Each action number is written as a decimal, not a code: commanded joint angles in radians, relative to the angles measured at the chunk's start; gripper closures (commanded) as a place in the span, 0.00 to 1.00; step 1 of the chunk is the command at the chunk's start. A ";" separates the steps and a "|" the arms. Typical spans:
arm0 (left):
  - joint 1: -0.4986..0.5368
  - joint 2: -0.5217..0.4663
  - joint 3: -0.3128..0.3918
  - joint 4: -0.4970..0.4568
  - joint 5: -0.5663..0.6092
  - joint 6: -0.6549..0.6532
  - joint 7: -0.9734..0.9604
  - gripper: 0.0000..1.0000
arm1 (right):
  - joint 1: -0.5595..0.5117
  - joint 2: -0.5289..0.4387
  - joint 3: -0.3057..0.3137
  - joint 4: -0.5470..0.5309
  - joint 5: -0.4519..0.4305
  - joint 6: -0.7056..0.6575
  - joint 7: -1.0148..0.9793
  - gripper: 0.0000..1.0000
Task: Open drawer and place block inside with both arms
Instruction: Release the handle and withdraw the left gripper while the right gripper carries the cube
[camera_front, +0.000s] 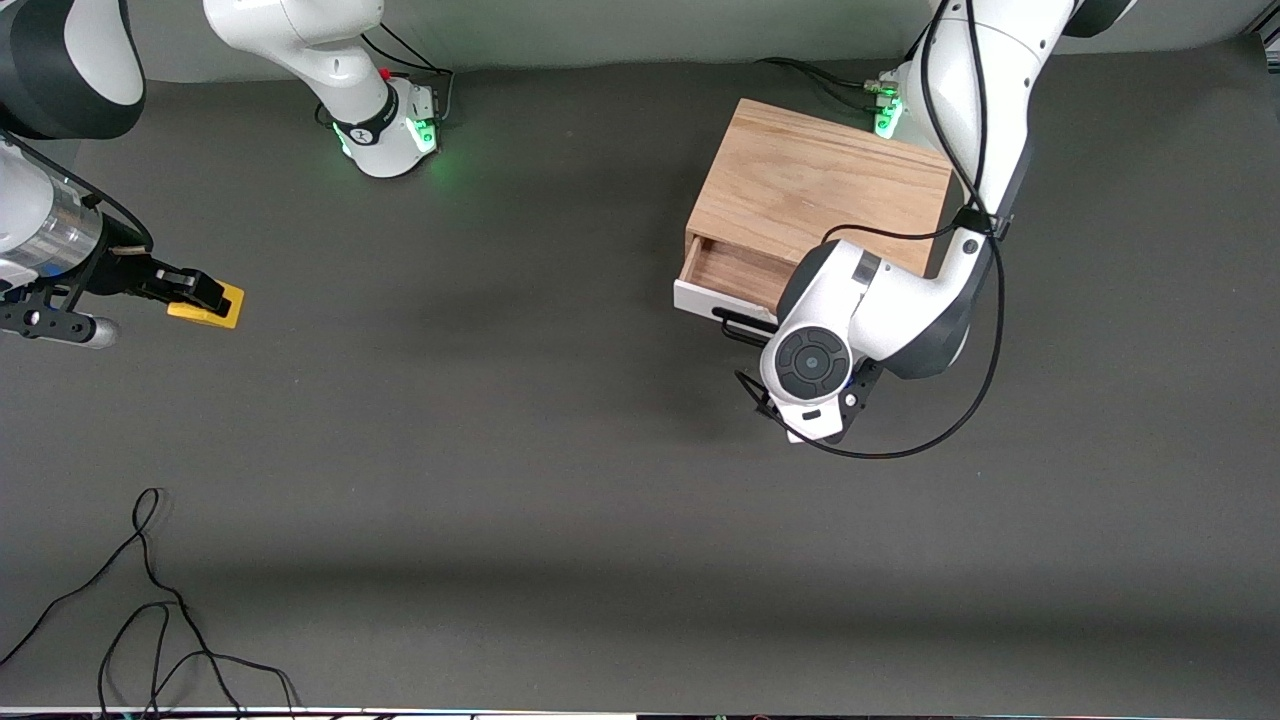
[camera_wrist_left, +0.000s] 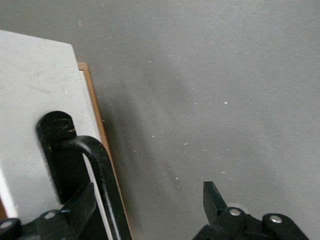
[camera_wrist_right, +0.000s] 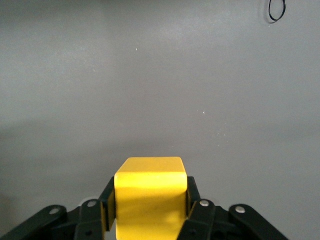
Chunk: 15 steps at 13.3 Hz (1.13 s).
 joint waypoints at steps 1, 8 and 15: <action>-0.009 0.000 0.007 0.139 0.000 -0.194 -0.008 0.03 | 0.003 -0.003 -0.003 0.000 -0.022 0.010 0.008 0.78; 0.049 -0.133 0.017 0.263 0.029 -0.495 0.187 0.04 | 0.003 -0.001 -0.003 0.000 -0.022 0.010 0.008 0.78; 0.199 -0.378 0.017 0.235 0.099 -0.433 0.863 0.03 | 0.124 -0.021 0.008 0.003 -0.020 -0.014 0.142 0.78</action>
